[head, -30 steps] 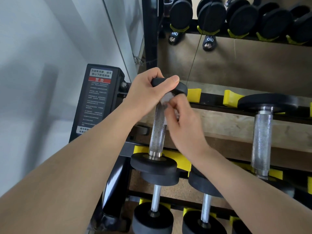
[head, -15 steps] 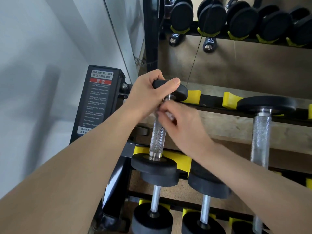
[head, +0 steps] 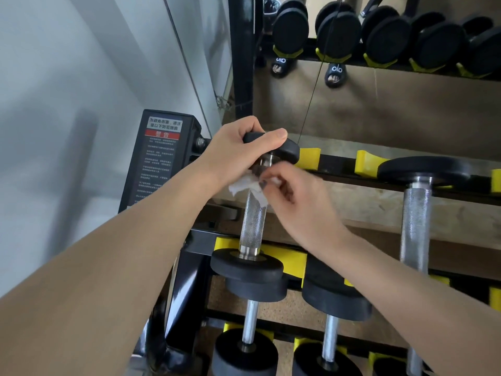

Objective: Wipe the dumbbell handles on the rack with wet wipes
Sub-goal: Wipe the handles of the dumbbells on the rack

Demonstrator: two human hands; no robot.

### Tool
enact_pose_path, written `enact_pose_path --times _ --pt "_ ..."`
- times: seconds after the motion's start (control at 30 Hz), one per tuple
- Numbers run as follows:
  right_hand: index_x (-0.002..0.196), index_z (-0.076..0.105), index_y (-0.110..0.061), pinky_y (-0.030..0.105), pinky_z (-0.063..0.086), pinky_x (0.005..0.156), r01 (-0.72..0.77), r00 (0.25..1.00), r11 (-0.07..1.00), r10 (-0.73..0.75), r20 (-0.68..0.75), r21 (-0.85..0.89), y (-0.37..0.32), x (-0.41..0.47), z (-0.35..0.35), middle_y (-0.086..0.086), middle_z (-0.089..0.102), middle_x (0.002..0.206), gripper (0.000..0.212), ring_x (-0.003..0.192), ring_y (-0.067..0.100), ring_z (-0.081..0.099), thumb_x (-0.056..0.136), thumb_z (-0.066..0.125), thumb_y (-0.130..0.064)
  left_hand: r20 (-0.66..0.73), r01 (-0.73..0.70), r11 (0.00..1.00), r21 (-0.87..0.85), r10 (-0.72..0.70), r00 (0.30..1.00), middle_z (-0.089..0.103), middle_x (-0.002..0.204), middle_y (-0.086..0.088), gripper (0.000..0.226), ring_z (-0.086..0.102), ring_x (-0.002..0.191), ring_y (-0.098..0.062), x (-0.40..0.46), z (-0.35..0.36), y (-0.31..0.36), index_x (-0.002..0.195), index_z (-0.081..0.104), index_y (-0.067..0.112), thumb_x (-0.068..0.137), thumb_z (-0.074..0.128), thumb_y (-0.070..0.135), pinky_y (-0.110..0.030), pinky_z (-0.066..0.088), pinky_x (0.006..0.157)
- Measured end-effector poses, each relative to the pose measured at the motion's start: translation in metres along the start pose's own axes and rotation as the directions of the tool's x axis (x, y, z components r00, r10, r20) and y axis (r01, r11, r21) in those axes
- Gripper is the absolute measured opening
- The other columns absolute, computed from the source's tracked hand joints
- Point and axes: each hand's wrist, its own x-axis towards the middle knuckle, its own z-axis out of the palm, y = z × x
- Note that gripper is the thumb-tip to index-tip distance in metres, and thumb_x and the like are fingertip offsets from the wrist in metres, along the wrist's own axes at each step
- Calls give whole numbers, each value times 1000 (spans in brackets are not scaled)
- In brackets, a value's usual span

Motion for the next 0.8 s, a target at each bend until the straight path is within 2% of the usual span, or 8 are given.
enact_pose_path --times 0.1,0.2,0.23,0.4,0.5,0.63,0.73,0.8 --pt "94 70 -15 9 37 58 54 985 999 -52 165 -9 -1 -30 5 -12 62 76 8 63 1 54 93 64 -9 30 27 1000 13 -28 999 52 80 -4 55 48 69 -6 0 -2 0 96 54 -4 93 64 50 -19 40 69" --pt "94 72 -21 12 36 54 -120 925 991 89 370 61 -5 -37 -9 -15 59 66 11 56 2 52 95 63 -16 36 26 999 33 -27 999 52 80 -3 54 49 68 -4 -1 -1 2 95 54 -2 94 63 51 -13 40 66" --pt "94 72 -22 12 36 53 -123 929 991 93 358 61 -6 -33 -14 -14 59 64 12 56 1 53 95 61 -17 36 29 999 30 -30 999 51 80 -3 54 48 69 -4 -1 -1 2 94 54 -2 94 63 51 -16 40 67" --pt "96 63 -15 12 36 57 -53 990 997 61 -131 60 -9 7 -11 -11 55 72 7 61 3 50 98 57 -11 52 20 999 -31 -18 998 41 76 -4 55 41 69 -11 -2 -2 3 89 50 -5 94 66 47 -25 35 66" --pt "95 68 -11 7 37 64 41 998 998 -44 -54 -48 -3 -8 9 -21 52 79 7 68 -5 52 94 64 -6 44 22 1000 -10 -22 999 49 79 -6 55 48 72 -11 -2 -1 3 92 53 -5 94 64 49 -26 40 71" --pt "95 71 -15 10 33 52 -44 988 998 37 150 45 -1 -29 4 -16 50 61 8 54 4 50 94 65 -11 35 26 1000 12 -27 999 52 80 -5 56 50 71 -7 -2 -1 4 97 55 -4 94 63 51 -23 40 71" --pt "91 73 -24 15 35 52 -110 883 994 92 460 11 -5 -35 -13 -9 58 61 13 53 5 49 95 62 -17 31 32 999 32 -33 999 51 79 -5 57 49 70 -7 -2 0 4 98 55 -3 94 62 53 -22 40 69" --pt "93 73 -26 17 39 54 -120 889 993 109 444 -2 -6 -25 -20 -8 64 67 14 55 6 53 96 61 -21 23 35 999 29 -36 999 51 78 -5 56 47 68 -7 -2 1 5 95 54 -3 93 63 52 -18 39 64"
